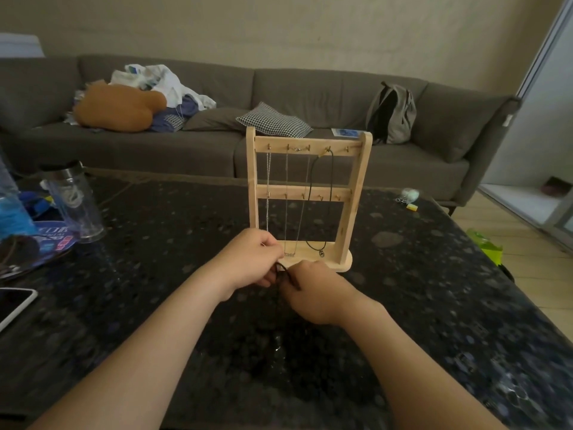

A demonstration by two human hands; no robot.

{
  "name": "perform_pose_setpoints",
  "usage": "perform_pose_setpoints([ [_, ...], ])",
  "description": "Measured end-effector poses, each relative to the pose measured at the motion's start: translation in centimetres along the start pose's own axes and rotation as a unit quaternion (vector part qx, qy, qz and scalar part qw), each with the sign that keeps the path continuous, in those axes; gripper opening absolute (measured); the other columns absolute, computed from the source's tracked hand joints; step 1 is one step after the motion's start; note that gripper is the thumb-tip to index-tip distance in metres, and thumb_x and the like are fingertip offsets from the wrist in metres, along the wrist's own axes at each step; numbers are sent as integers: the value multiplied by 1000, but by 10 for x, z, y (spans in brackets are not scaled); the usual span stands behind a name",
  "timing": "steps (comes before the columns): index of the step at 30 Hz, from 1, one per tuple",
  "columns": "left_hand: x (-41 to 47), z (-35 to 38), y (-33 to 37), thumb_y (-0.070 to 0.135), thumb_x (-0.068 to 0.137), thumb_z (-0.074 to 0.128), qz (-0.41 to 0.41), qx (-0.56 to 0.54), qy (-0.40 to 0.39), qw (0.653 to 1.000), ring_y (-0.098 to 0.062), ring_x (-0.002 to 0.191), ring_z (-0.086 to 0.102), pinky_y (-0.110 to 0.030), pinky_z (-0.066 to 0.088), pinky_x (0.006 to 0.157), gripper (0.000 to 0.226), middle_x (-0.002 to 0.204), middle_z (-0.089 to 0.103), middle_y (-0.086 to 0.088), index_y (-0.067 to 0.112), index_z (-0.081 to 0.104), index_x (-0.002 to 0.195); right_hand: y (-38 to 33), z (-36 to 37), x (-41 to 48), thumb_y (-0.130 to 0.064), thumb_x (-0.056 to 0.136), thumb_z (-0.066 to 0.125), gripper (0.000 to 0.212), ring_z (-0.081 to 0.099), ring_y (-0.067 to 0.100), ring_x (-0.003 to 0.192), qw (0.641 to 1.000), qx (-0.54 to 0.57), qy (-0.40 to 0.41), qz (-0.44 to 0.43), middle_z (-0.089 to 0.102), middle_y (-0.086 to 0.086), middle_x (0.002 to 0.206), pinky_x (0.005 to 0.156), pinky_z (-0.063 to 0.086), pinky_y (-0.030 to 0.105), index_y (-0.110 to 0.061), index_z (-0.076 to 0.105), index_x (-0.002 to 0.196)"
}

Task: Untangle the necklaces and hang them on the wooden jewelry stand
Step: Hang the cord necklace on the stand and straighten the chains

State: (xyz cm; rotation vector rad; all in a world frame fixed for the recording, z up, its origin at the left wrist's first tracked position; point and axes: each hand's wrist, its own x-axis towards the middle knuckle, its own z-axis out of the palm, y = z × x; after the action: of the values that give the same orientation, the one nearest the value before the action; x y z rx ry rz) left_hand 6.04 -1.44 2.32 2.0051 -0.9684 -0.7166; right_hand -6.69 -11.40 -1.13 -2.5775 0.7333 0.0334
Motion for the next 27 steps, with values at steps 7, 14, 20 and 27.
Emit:
perform_pose_setpoints([
  [7,11,1,-9,10,108,54,-47,113,86,989,-14,112,57,-37,53,103,24,125,60,4,21,74,116,-13,-28,-14,-26,106,54,31,49,12,61,948,289,119,66,51,0,64,60,43,28,-10,63,81],
  [14,20,4,-21,13,104,64,-136,262,16,955,-21,107,68,-41,59,100,39,128,67,-6,17,63,143,-19,-44,-26,-17,100,54,33,59,21,82,822,489,290,28,61,7,75,88,50,39,-15,63,69],
  [20,20,11,-22,21,106,62,-171,299,-29,939,-16,88,66,-28,55,73,31,103,64,-4,13,63,136,-21,-56,-35,-12,104,51,30,51,23,66,749,558,355,-40,52,8,62,80,52,40,-12,65,77],
  [27,11,8,6,4,102,57,-128,73,-22,989,-23,93,73,-31,58,81,18,103,75,-13,5,74,96,-25,-62,-48,-16,106,60,21,33,11,43,773,564,285,-59,43,-2,53,41,28,24,-6,75,96],
])
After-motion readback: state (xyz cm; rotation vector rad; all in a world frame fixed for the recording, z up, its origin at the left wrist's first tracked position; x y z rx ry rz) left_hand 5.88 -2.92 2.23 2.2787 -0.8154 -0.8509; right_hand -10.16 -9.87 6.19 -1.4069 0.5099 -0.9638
